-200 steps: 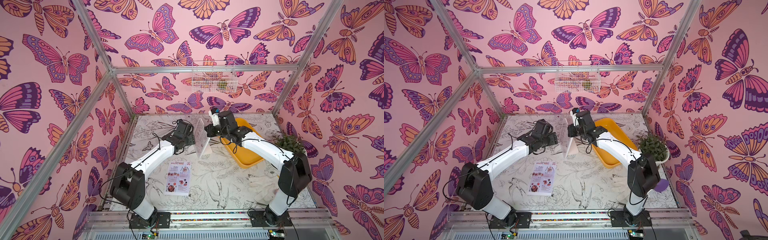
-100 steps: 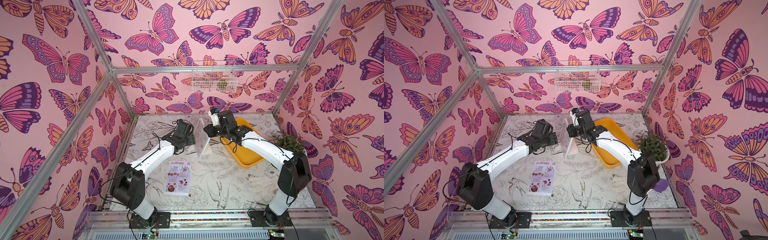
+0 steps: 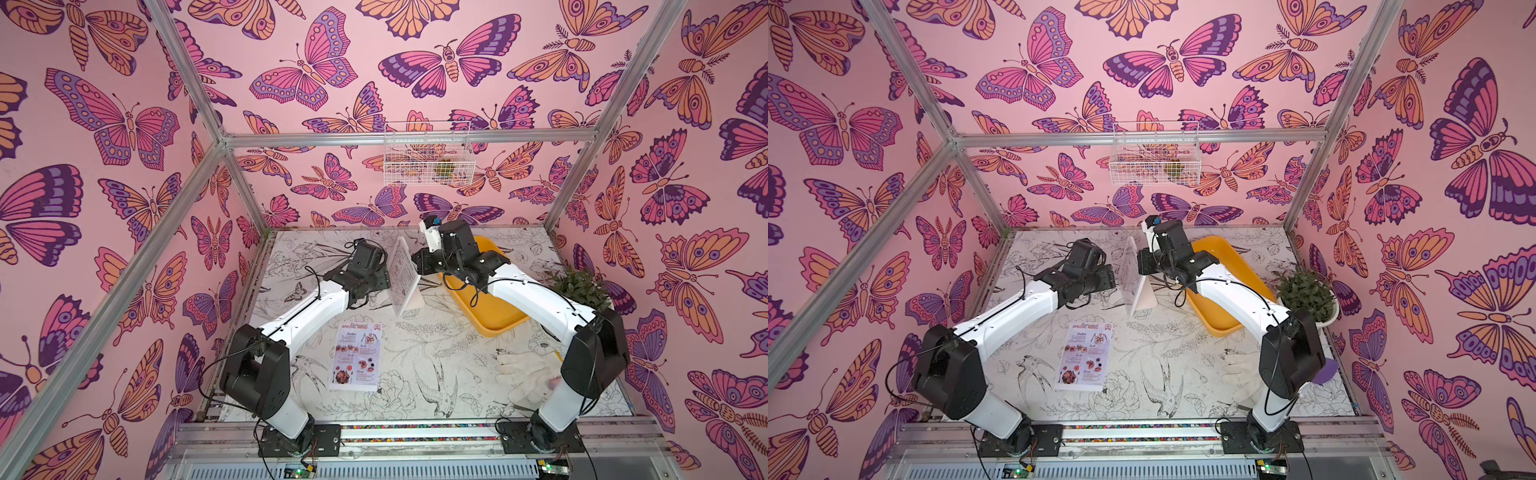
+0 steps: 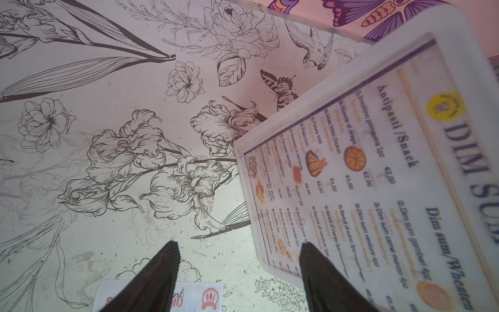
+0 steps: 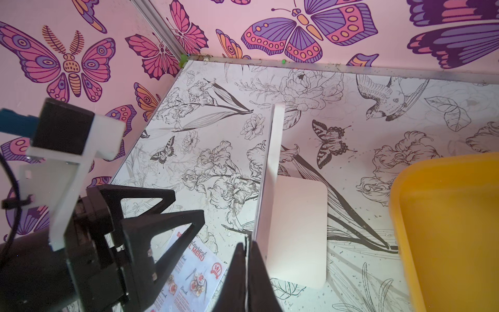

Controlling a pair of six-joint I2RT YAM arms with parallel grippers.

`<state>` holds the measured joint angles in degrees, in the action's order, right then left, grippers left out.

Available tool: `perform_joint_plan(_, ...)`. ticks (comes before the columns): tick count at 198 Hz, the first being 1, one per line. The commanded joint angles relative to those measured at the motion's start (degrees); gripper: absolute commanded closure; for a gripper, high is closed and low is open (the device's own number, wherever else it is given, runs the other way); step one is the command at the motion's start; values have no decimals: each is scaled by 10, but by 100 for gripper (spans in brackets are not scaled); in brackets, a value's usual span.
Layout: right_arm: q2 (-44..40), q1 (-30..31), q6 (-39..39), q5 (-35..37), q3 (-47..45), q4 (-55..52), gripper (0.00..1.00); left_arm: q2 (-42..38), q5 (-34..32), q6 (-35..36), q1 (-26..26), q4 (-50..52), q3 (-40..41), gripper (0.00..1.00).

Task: Replace the menus in the menu holders
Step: Insert the menu into the menu holder.

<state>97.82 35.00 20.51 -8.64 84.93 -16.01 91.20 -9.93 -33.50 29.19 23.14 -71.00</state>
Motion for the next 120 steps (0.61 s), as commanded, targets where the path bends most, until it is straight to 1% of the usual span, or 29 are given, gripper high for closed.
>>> perform_joint_plan(1,4,-1,-6,-2,-2,-14,94,0,0,6,-2,5,-4,27)
perform_joint_plan(45,0,0,3,-25,-14,-11,95,1,-2,7,-2,4,-5,27)
perform_joint_plan(95,-1,0,11,-33,-25,-11,94,6,1,6,-1,4,-11,27)
perform_joint_plan(104,-4,0,11,-30,-23,-10,92,6,1,6,-1,4,-12,27)
perform_joint_plan(120,-16,0,8,-24,-16,-7,84,6,1,6,-1,4,-13,27)
